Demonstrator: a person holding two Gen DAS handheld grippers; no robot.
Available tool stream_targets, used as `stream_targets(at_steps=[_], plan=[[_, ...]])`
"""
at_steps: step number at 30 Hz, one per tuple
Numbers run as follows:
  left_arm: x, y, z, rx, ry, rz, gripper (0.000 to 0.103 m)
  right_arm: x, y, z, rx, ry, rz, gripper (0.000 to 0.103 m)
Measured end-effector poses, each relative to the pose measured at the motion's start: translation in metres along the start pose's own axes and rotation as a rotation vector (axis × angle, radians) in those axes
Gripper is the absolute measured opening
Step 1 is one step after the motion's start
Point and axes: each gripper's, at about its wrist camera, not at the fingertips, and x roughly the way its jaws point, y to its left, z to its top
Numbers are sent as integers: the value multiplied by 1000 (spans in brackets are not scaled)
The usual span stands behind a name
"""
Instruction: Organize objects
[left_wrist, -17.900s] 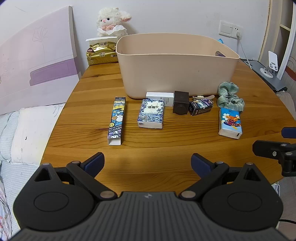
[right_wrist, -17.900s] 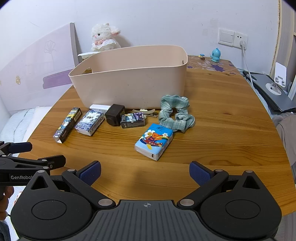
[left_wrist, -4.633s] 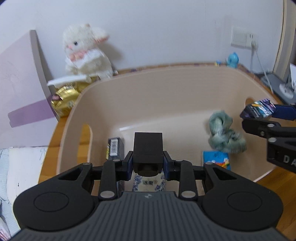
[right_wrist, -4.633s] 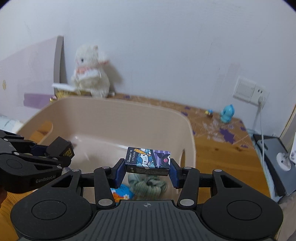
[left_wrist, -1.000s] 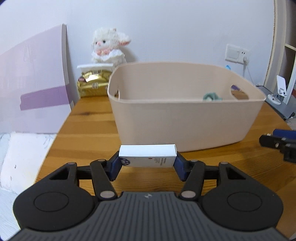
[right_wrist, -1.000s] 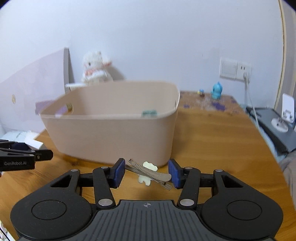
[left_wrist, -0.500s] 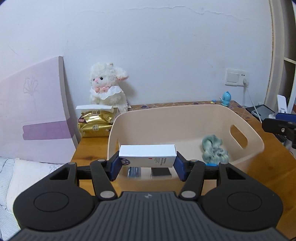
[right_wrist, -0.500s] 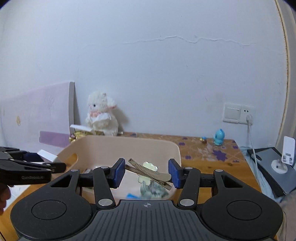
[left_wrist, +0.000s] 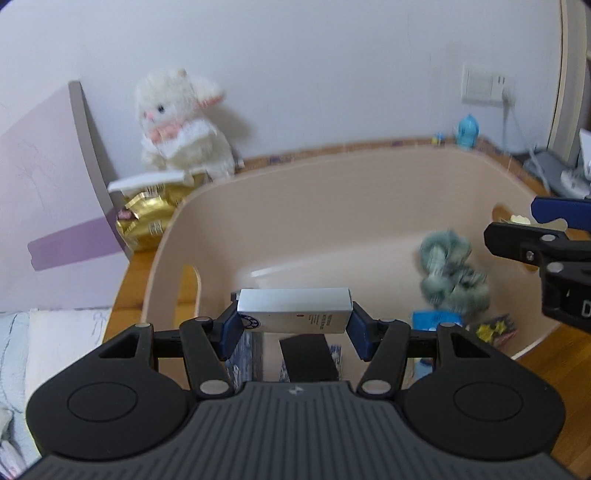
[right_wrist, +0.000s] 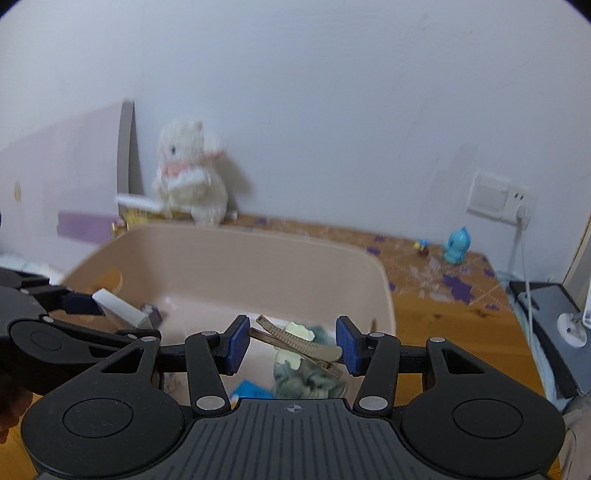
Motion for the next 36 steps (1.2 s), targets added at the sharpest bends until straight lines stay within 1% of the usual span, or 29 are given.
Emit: stream_targets(at_steps=[2,4,7,8,9,11,13,15,17,18,19,25,29,36], plan=[[8,0,-2,-1,31,-4,61,9,1,-3,6,36,4,48],[13,4,-1,-28,60,-18,61,17,2,-6,7,71,7,48],[16,4,0,-24,74,-19,61,25,2,-10,6,113,13,48],[17,4,1,-23,75,-21,61,24,2,-11,8,119,14,51],[17,4,1,-27,76,-29,61,25,2,-11,10,123,13,57],[14,4,2,-36,76,-38,64,24,1,-11,15,118,16,61],[9,3,2,-39,57,-35,77,19,0,-11,18,103,12,74],[3,3,4,-37,32,-21,82,12,-1,-9,24,83,3,80],[-4,4,5,-37,14,-16,84,4,-4,-6,31,69,-4,83],[-8,5,6,-40,5,-15,85,0,-5,-6,36,63,-6,89],[-13,5,6,-42,-5,-15,85,-5,-7,-5,41,55,-8,92],[-42,10,0,-55,-48,-21,86,-41,-8,-4,37,6,-16,103],[-62,11,-9,-61,-61,-16,86,-61,-2,-6,15,10,-27,103],[-99,16,-29,-82,-79,-31,86,-94,1,-22,59,-3,-19,103]])
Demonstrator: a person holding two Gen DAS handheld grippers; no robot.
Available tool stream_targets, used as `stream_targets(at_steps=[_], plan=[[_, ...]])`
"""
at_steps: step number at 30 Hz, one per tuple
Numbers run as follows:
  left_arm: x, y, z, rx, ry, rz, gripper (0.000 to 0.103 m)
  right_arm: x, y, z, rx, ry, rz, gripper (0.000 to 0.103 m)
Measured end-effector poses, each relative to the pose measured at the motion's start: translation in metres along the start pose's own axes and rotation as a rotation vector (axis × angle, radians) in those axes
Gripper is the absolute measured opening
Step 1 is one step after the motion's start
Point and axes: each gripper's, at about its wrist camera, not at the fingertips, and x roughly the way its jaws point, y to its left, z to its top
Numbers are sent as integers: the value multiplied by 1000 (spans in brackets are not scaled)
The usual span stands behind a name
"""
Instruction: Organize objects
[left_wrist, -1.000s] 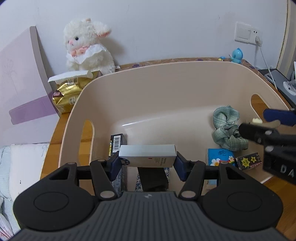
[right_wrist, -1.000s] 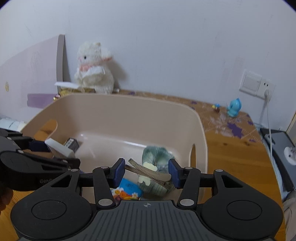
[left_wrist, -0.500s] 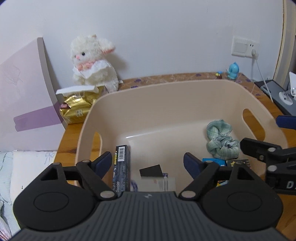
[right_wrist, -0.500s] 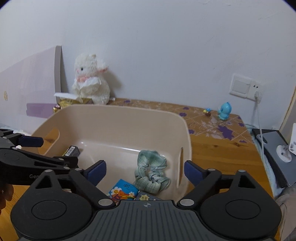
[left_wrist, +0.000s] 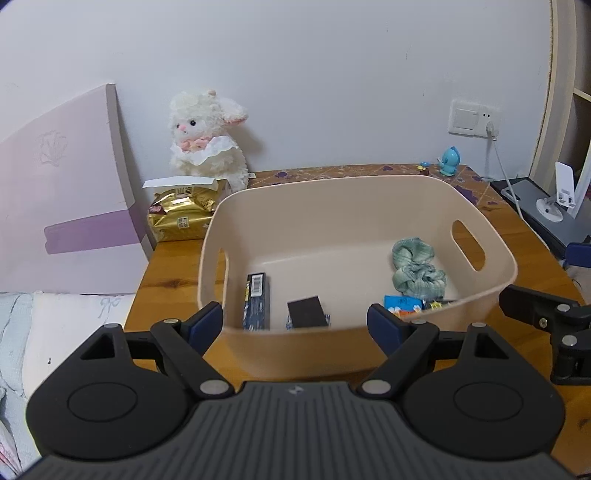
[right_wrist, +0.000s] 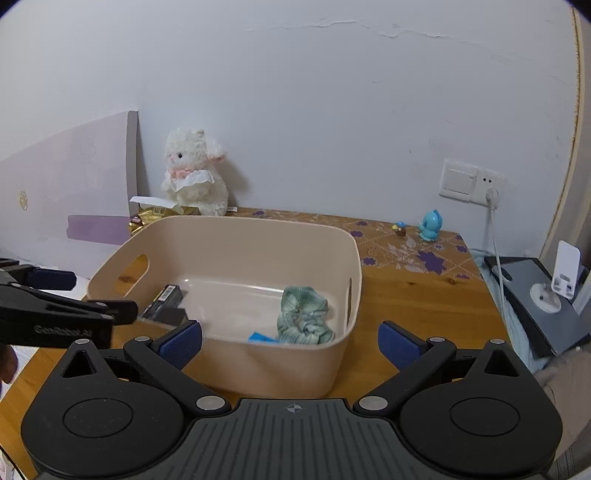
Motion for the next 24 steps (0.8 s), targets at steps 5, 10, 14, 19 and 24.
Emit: stream_targets(at_steps=[5,10,14,19,24], plan=[[-28,4,-14,-22,-4,-12,86,-18,-3,-13,19,16,5,103],[-52,4,-28,-18,-15,2,86,-38,-3,-23,17,13,-7,103],[-69,4,-38,-14,-24,4,86,-53,-2,-30,8,17,-4,103],[-87,3,-50,-14,-30,-2,86,-70,1,-37,9,18,1,103],[-100,4,-63,-32,-28,-9,86,-84,2,-45,9,21,3,103]])
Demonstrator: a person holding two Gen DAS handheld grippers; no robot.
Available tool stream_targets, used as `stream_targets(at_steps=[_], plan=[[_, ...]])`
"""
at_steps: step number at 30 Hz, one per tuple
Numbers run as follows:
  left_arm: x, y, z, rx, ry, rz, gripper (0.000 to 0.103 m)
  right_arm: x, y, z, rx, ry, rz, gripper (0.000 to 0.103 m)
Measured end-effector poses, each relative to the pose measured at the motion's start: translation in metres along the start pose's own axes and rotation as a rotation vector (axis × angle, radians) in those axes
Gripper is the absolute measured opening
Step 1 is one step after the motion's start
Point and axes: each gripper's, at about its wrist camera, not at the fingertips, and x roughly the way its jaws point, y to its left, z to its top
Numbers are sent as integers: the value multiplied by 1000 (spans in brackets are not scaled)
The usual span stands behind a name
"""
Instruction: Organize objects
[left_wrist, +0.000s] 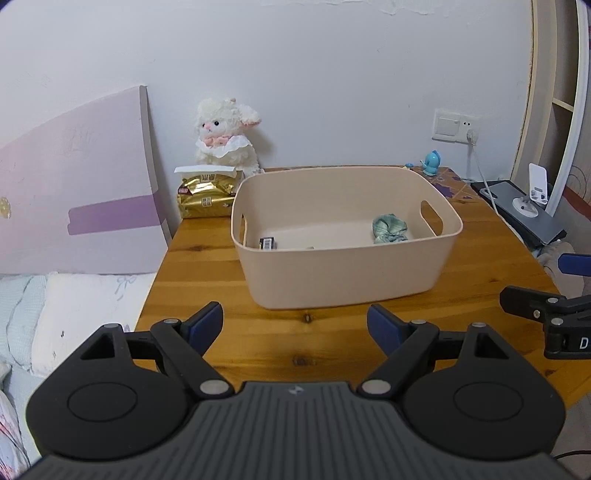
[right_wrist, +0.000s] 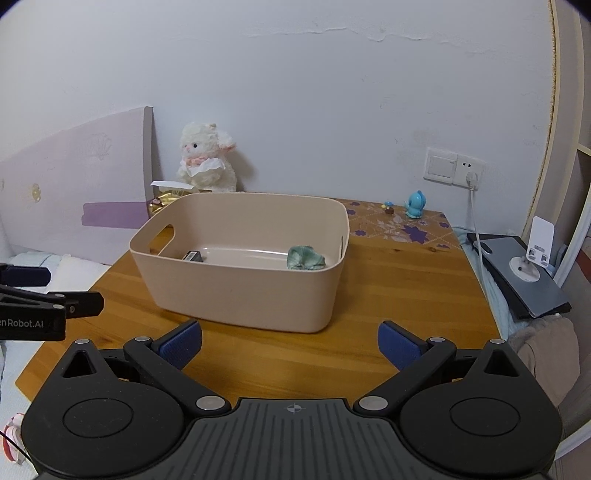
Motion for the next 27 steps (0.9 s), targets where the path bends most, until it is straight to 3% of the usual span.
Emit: stream_targets(at_steps=[27], plan=[[-57,-6,-40,34,-19,6,86,-47,6,-28,-39,22,-16,103]])
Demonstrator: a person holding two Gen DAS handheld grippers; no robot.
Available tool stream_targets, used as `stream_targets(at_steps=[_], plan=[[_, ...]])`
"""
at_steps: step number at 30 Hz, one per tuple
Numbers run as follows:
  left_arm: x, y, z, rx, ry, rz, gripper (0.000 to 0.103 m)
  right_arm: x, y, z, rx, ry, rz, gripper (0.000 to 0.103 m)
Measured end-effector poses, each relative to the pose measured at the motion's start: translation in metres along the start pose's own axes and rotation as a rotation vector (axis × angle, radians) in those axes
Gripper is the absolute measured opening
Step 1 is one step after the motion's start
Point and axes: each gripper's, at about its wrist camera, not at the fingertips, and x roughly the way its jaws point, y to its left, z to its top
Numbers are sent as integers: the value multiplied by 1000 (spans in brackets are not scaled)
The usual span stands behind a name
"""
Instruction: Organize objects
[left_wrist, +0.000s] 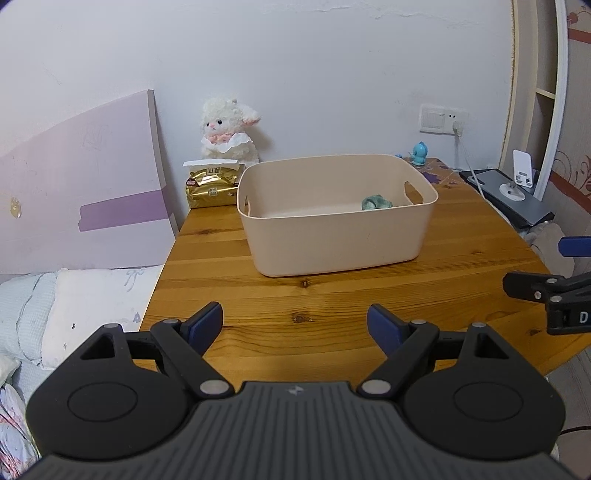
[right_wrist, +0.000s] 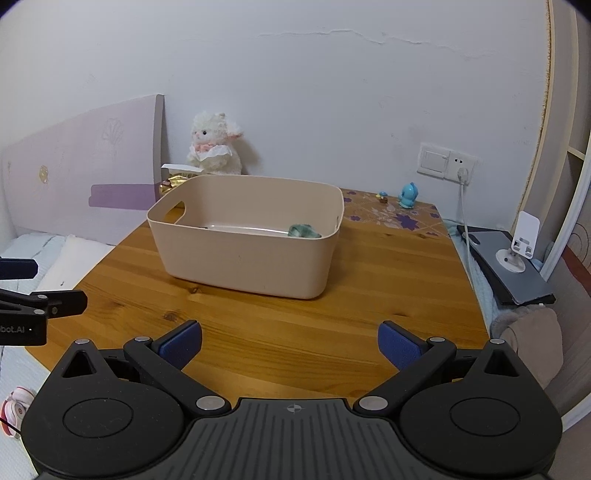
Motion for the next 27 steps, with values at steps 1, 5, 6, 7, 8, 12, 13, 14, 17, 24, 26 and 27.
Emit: stream_targets(at_steps=[1,5,6,7,8,12,13,14,17,24,26,27], plan=[[-2,0,0,1,-3,-2,86,-1,1,0,-1,0,-1,103],[-5,-2,0,6,-8,-9,86,-7,0,-1,6,-8,-5,103],[-5,-2,0,6,-7,-10,86,-8,-1,-2,9,-9,-9,103],[-5,-2,0,5,-5,-10,86,-10,-2,-2,13,-10,-11,103],[-4,-1,0,3,-3,-10,86,-11,-3,-3,17,-10,-13,103],[-3,1,-1,-5,5,-10,86,-15,-6,-6,26,-4,-22,103],[-3,1,-1,-6,6,-10,86,-15,-6,-7,27,-1,-24,103],[-3,1,-1,-5,7,-10,86,-15,-7,-7,26,2,-24,103],[-3,1,-2,-5,8,-10,86,-14,-7,-7,25,7,-26,103],[-1,3,-2,-6,12,-8,86,-13,-8,-7,26,11,-26,103],[-1,3,-2,-4,13,-10,86,-12,-8,-7,24,18,-23,103],[0,2,-2,-5,14,-9,86,-11,-7,-7,23,20,-23,103]])
